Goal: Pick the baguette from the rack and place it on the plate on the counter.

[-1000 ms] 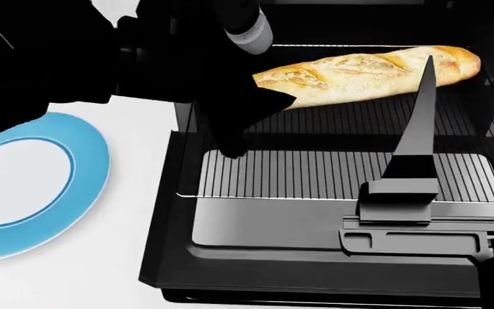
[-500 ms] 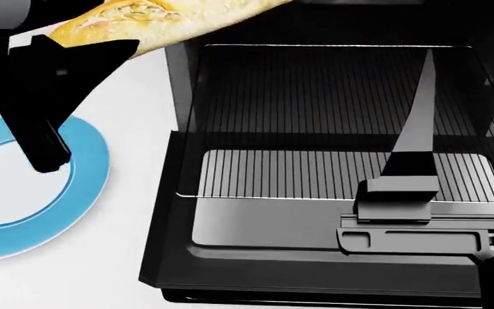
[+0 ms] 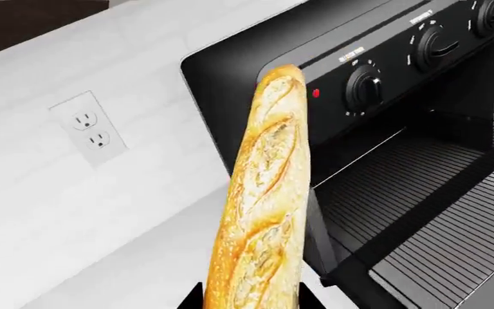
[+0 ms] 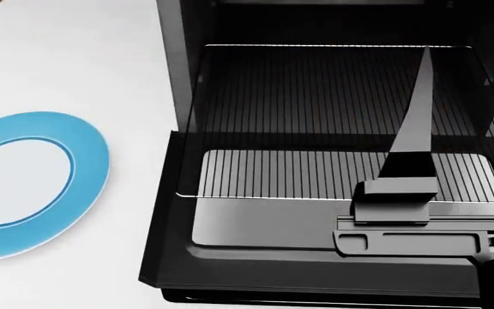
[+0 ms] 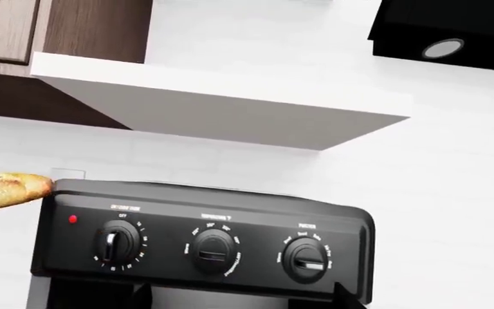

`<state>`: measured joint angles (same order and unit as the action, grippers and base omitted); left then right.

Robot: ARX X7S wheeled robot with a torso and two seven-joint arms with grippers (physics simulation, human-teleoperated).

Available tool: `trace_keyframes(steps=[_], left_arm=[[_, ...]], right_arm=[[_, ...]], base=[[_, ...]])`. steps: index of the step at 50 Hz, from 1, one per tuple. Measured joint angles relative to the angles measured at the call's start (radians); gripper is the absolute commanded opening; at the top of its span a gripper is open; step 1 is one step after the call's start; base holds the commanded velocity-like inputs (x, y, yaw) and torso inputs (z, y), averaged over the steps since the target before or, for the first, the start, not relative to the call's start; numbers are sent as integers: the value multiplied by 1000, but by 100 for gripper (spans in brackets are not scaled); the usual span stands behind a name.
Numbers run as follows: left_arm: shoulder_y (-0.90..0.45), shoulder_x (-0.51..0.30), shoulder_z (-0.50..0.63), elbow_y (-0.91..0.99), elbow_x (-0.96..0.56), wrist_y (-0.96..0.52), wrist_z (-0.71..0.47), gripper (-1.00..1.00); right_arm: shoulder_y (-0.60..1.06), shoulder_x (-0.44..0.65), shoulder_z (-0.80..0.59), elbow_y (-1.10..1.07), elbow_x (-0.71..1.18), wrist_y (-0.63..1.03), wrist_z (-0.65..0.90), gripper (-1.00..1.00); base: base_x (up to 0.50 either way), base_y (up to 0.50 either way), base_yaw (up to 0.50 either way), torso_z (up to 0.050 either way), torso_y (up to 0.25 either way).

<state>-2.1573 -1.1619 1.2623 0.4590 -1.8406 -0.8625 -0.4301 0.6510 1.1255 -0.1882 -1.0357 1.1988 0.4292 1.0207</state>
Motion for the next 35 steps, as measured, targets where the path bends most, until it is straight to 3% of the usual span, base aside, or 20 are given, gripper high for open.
trace_keyframes(steps=[13,22,35], left_arm=[[151,-157,56,102,71,110,-31,-100],[244,-213,102,159,87,175,-64,-100],[385,-295,185,164,169,285,-25,-100]], right_arm=[[34,16,-35,-3,9,-12,14,100],[56,25,-65,-4,11,-22,22,100],[82,45,-104,-6,13,-45,33,100]], base=[[0,0,0,0,0],[0,0,0,0,0],[0,0,0,0,0]])
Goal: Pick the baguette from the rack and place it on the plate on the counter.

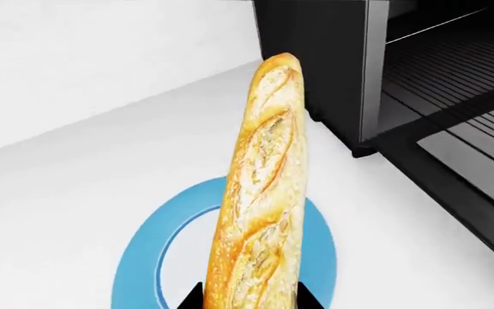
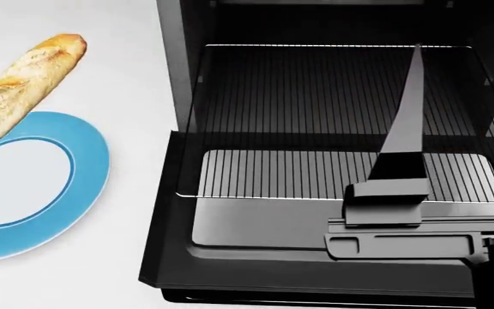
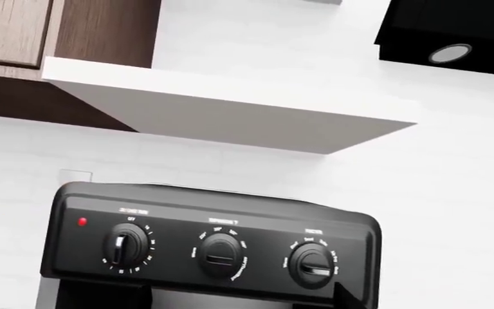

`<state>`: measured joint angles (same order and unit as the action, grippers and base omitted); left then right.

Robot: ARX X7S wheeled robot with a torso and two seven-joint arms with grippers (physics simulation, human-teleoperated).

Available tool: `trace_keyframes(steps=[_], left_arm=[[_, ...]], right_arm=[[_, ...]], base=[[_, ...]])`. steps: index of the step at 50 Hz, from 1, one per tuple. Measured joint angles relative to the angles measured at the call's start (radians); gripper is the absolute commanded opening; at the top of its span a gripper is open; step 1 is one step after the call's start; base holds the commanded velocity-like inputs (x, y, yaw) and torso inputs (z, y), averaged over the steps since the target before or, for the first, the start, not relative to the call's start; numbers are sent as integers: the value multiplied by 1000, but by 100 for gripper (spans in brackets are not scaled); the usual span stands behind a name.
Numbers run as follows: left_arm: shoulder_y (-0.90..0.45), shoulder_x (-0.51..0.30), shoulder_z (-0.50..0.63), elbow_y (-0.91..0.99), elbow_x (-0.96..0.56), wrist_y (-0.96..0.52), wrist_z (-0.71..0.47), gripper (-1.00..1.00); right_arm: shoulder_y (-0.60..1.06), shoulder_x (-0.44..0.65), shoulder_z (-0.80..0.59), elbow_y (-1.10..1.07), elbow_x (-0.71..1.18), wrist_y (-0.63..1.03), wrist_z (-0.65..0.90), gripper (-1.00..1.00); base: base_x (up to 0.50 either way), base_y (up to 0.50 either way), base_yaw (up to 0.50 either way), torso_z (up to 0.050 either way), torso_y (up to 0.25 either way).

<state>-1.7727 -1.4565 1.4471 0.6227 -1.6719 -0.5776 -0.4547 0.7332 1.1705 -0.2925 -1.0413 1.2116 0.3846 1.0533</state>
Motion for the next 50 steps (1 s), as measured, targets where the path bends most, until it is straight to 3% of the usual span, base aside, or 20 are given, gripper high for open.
trace_keyframes(steps=[14,34,35,50], left_arm=[[110,-33,72,-33,70,98,16,-100],[108,69,70,-120,74,77,-9,-100],[107,74,69,-123,74,74,-9,100],[80,65,51,-124,45,41,-41,100]], right_arm=[[43,15,-55,0,2,-19,12,100],[100,72,-171,-3,-16,-99,32,100],[103,76,-178,-3,-17,-105,33,100],[188,102,-285,-4,-18,-144,53,100]], base=[[0,0,0,0,0],[0,0,0,0,0],[0,0,0,0,0],[0,0,0,0,0]])
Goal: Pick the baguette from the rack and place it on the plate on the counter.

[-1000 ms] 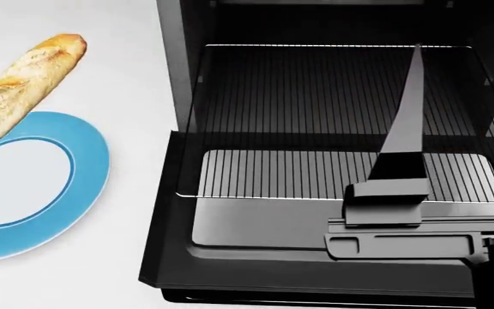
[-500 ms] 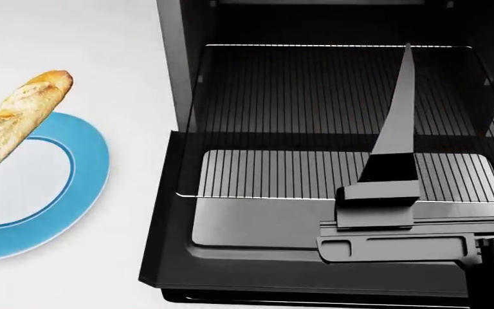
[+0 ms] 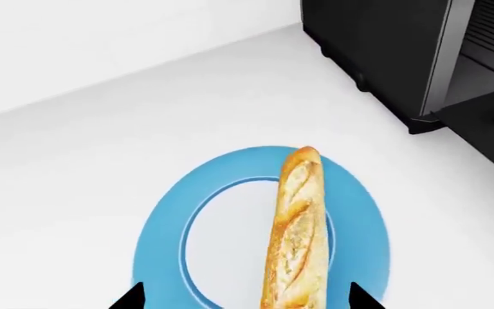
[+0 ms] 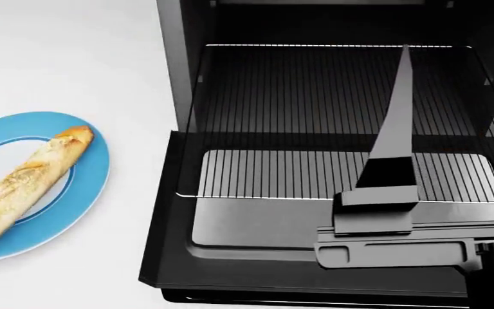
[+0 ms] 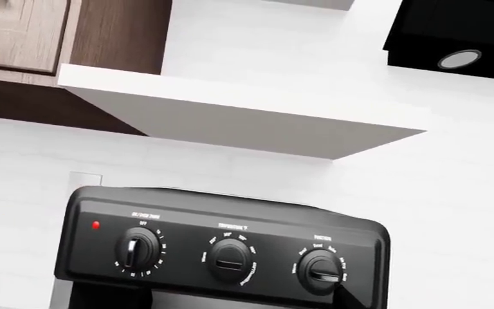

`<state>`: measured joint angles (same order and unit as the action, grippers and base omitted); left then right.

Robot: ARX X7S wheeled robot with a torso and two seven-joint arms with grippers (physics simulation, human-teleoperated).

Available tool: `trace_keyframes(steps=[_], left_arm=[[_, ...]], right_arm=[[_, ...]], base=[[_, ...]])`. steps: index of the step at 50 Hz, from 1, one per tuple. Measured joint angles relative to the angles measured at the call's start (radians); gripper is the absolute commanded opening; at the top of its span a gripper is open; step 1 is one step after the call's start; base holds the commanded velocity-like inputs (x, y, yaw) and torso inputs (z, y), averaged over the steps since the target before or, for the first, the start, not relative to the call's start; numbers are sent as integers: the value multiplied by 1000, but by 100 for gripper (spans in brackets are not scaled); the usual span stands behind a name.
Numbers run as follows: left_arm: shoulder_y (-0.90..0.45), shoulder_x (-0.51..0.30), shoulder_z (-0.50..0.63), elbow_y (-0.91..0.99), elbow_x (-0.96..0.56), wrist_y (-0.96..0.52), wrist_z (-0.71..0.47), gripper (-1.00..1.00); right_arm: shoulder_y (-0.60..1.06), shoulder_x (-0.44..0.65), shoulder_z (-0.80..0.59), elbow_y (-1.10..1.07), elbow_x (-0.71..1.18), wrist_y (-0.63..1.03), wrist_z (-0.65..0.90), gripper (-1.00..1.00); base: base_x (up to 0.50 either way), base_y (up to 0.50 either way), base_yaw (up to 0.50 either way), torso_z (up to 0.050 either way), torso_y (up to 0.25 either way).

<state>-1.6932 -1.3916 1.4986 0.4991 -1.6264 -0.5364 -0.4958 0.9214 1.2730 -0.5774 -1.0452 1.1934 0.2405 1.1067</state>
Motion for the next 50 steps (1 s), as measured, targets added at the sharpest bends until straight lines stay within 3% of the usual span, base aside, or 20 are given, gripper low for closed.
trace_keyframes(steps=[28,50], left_arm=[[-212,-66,-180,267,-174,-105,-167,100],[-336,-30,-286,402,-346,-160,-336,100]], right_arm=[[172,37,-229,-1,-19,-85,31,100],[346,75,-467,0,-47,-170,55,100]], base=[[0,0,0,0,0],[0,0,0,0,0]])
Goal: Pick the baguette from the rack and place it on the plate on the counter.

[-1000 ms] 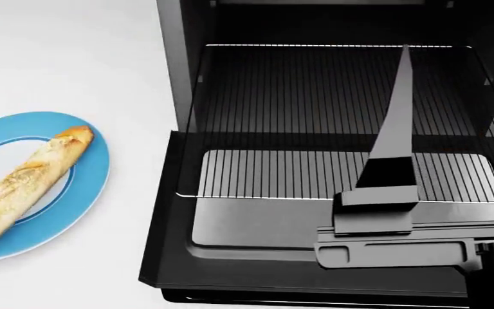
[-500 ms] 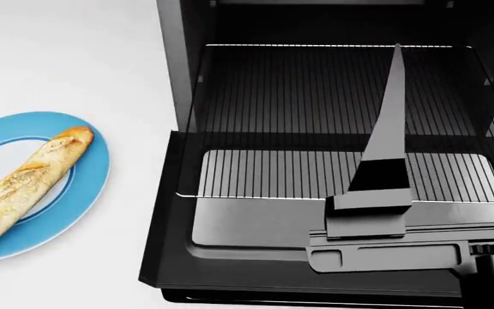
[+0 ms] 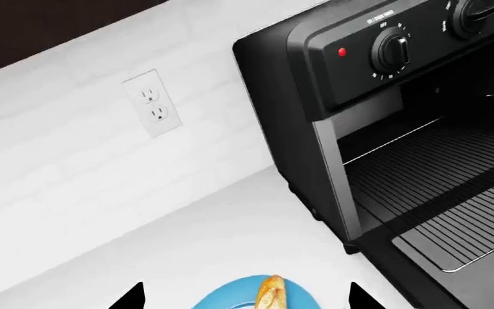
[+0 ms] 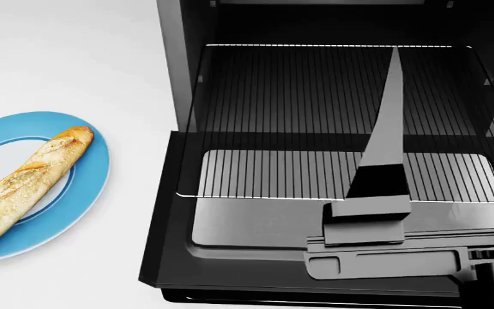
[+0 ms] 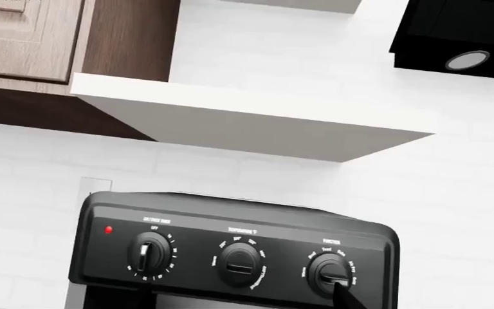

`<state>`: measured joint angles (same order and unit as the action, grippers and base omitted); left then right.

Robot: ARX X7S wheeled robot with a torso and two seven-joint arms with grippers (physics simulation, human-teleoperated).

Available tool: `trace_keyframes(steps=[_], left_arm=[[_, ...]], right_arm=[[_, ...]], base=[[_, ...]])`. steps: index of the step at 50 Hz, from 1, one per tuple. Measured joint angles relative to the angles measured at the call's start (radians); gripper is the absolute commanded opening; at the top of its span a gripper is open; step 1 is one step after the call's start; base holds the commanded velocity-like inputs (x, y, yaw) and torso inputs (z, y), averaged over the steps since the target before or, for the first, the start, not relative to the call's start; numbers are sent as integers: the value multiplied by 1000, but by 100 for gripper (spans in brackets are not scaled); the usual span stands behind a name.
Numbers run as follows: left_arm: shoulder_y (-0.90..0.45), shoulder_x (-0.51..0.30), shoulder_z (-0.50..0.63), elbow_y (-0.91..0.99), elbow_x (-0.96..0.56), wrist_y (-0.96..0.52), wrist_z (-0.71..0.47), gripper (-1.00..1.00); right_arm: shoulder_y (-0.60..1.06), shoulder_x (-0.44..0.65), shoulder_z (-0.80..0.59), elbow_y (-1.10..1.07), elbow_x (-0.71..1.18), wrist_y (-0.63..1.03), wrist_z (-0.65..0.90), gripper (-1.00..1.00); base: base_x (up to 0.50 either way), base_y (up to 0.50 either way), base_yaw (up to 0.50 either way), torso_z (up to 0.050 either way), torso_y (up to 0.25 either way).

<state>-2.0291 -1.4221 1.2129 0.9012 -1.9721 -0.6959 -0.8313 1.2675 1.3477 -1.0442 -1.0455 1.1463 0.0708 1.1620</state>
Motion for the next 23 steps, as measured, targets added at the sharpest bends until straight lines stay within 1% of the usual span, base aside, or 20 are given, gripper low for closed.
trace_keyframes(steps=[15,23], left_arm=[[-93,87,-57,68,-164,-25,-139,100],[-137,120,-85,101,-246,-29,-212,100]], right_arm=[[95,10,-116,1,-8,-29,12,100],[137,8,-156,1,-5,-32,16,100]], base=[[0,0,0,0,0],[0,0,0,0,0]])
